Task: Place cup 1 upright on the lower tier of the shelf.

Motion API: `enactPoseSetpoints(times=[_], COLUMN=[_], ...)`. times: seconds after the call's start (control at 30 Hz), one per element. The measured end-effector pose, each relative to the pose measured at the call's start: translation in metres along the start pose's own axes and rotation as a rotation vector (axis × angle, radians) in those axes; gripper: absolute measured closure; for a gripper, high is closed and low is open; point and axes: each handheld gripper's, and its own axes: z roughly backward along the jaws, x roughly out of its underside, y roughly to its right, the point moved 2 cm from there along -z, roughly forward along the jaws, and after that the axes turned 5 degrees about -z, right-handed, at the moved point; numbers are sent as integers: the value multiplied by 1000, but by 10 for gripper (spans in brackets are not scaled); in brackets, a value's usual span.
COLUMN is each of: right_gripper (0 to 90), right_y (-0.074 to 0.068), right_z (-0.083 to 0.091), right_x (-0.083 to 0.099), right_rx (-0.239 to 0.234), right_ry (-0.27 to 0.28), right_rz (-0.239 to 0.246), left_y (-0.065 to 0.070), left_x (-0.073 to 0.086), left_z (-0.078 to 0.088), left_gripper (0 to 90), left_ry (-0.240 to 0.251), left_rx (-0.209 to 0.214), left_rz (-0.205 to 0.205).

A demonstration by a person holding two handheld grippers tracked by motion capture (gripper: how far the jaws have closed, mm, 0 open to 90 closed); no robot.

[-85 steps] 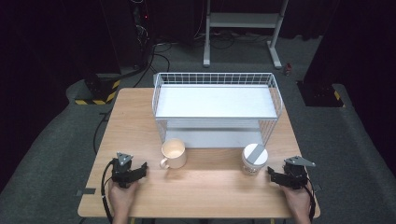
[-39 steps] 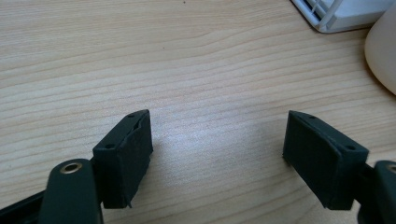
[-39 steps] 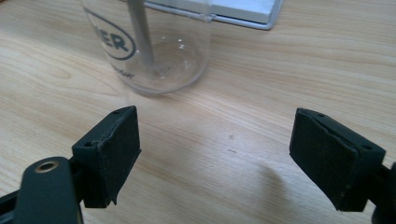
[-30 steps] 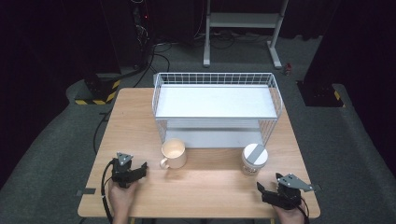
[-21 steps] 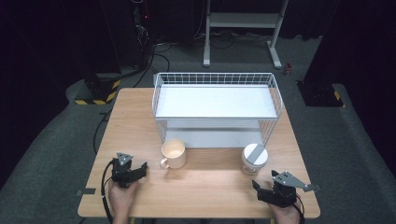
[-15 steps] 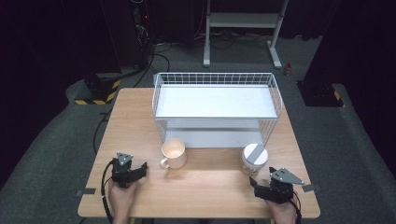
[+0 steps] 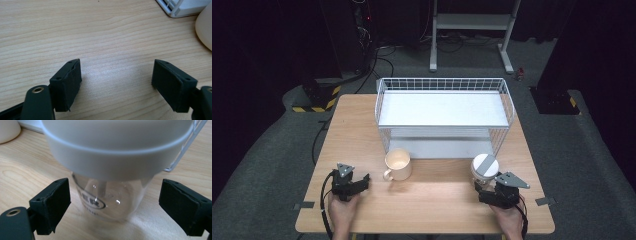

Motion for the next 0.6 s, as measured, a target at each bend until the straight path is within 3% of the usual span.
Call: enactPoseSetpoints(times=[0.3, 0.37, 0.6], right_gripper=[103, 122, 183], right_y=[-1, -1, -5], right_z=[-11, -14, -16], right_x=[-7, -7, -9], right_rx=[6, -7, 2], right_ry=[10, 9, 37], right_rz=[8, -11, 25], left_y=[0, 0, 0], left_x=[0, 0, 0], left_z=[0, 0, 0], left_gripper=[238, 238, 237], left_ry=[2, 1, 2], left_rx=[-1, -1, -1], left_rz=[-4, -6, -5])
